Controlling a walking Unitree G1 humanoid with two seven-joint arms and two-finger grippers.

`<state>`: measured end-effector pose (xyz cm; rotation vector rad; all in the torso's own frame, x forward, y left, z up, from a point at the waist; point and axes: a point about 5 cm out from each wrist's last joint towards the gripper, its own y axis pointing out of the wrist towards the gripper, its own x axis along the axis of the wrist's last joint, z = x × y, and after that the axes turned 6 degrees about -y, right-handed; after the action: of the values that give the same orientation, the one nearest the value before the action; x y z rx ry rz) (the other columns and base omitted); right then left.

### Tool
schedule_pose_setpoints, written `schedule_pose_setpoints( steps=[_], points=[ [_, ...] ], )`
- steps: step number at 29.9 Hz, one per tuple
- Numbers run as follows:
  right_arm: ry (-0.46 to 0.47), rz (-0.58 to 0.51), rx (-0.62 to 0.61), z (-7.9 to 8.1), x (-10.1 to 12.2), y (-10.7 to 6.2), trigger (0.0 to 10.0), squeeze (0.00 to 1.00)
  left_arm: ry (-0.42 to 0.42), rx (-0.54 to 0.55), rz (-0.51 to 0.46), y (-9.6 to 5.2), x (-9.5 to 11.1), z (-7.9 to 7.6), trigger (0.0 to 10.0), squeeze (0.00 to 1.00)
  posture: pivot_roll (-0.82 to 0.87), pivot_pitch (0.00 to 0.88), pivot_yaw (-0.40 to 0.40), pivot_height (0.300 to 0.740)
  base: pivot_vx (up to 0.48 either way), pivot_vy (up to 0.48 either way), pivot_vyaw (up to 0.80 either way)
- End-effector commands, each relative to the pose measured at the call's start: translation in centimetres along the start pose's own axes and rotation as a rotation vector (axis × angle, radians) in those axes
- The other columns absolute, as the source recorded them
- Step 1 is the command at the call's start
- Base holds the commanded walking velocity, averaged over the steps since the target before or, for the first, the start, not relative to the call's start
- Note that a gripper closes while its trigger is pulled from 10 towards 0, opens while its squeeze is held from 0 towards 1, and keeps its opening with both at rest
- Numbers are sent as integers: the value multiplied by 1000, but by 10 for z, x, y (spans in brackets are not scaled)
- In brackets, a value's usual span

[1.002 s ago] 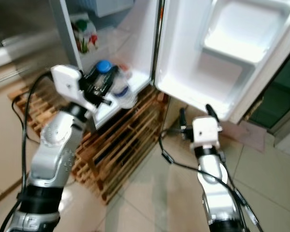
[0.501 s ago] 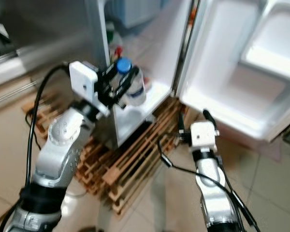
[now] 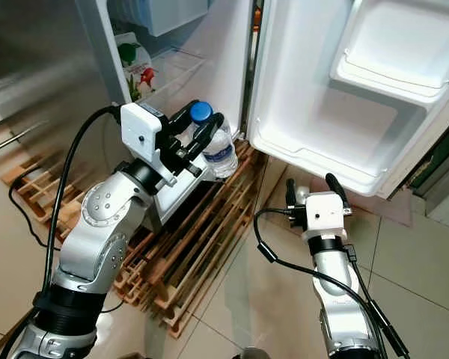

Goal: Restocking fridge

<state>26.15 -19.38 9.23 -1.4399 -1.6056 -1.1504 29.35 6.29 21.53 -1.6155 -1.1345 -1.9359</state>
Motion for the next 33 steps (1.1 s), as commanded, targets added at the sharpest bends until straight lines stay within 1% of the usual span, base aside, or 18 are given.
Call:
schedule_pose_setpoints(
  steps=[1, 7, 12, 16, 20, 22, 27, 28, 33],
  points=[
    [-9, -9, -6, -2, 1, 3, 10000, 0, 4, -23, -25, 2, 6, -4, 10000, 0, -91, 0, -11, 732, 0, -480, 0],
    [-10, -13, 4, 0, 1, 3, 10000, 0, 38, -15, -21, 3, 7, -1, 10000, 0, -92, 0, -12, 732, 0, -480, 0],
    [-13, -23, 16, 2, 2, 3, 10000, 0, 40, -7, -10, 4, 3, 1, 10000, 0, -98, 0, -9, 732, 0, -478, 0],
    [-18, -25, 14, 2, 2, 3, 10000, 0, 45, -16, -5, 6, 2, 0, 10000, 0, -101, 0, -7, 732, 0, -450, 0],
    [-22, -18, 13, 2, 2, 4, 10000, 0, 44, -24, -16, 9, 3, -3, 10000, 0, -106, 0, -6, 732, 292, -375, 0],
    [-24, -16, 15, 2, 3, 5, 10000, 0, 32, -18, -1, 11, 1, -3, 10000, 0, -110, 0, -3, 732, 0, 0, -656],
    [-25, -19, 12, 2, 4, 4, 10000, 0, 31, 7, 14, 9, -1, 1, 10000, 0, -109, 0, 1, 732, 0, 0, -649],
    [-24, -18, 11, 2, 4, 5, 10000, 0, 54, 21, 38, 9, -5, 3, 10000, 0, -108, 0, 1, 732, 0, 0, -644],
    [-26, -40, 6, 1, 6, 5, 10000, 0, 58, 75, 71, 8, -13, 10, 10000, 0, -108, 0, -3, 732, 0, 0, -486]
  ],
)
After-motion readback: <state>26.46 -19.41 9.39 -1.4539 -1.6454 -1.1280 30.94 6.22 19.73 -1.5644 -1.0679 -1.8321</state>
